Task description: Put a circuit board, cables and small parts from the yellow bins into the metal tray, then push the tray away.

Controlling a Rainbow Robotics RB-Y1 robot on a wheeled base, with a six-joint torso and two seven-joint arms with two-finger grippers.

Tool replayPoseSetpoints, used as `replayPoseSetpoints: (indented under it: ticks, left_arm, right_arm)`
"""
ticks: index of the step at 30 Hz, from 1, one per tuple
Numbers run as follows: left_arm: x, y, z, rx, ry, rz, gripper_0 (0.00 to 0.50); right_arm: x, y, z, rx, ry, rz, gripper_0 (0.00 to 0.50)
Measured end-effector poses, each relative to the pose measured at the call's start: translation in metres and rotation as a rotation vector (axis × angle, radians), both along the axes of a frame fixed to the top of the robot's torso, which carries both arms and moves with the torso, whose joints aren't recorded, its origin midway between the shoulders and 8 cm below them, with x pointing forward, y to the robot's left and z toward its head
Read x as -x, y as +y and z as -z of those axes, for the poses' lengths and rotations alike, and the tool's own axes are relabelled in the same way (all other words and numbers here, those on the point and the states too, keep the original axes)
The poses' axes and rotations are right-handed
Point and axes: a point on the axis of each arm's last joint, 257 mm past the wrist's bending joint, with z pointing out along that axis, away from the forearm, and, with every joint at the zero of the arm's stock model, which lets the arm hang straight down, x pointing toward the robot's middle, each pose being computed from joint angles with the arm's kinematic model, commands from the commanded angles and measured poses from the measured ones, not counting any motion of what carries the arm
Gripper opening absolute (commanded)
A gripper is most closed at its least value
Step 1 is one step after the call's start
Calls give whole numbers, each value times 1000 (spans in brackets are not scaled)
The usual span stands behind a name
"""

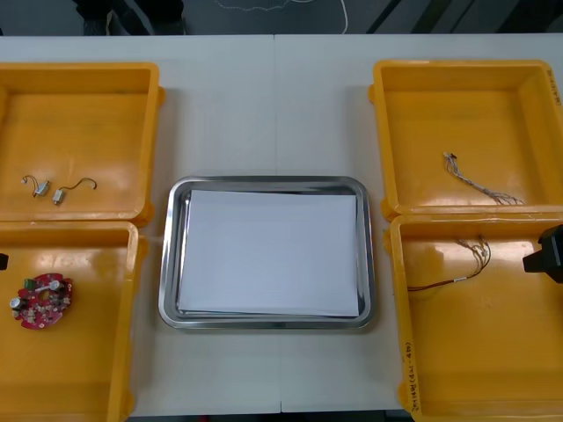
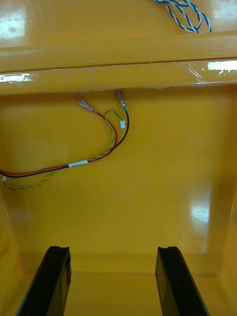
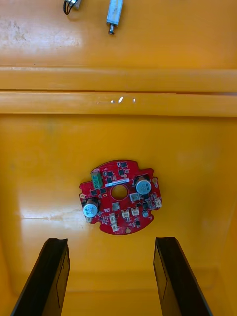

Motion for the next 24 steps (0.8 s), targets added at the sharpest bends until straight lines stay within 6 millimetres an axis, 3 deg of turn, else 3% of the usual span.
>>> replayPoseSetpoints:
  ticks: [10, 19, 22, 24]
  left_arm:
    - [-27, 6, 13, 50, -19, -40, 500]
    - [-40, 6, 35, 73, 22, -47, 500]
    - [-40, 7, 40, 74, 35, -49, 500]
    - [-40, 7, 42, 75, 39, -50, 500]
  right_arm:
    - [8, -7, 9, 12, 32, 9, 500]
    - [15, -15, 9, 92, 59, -32, 500]
    - [15, -11, 4, 120, 38, -98, 500]
    - [14, -8, 1, 182, 17, -236, 500]
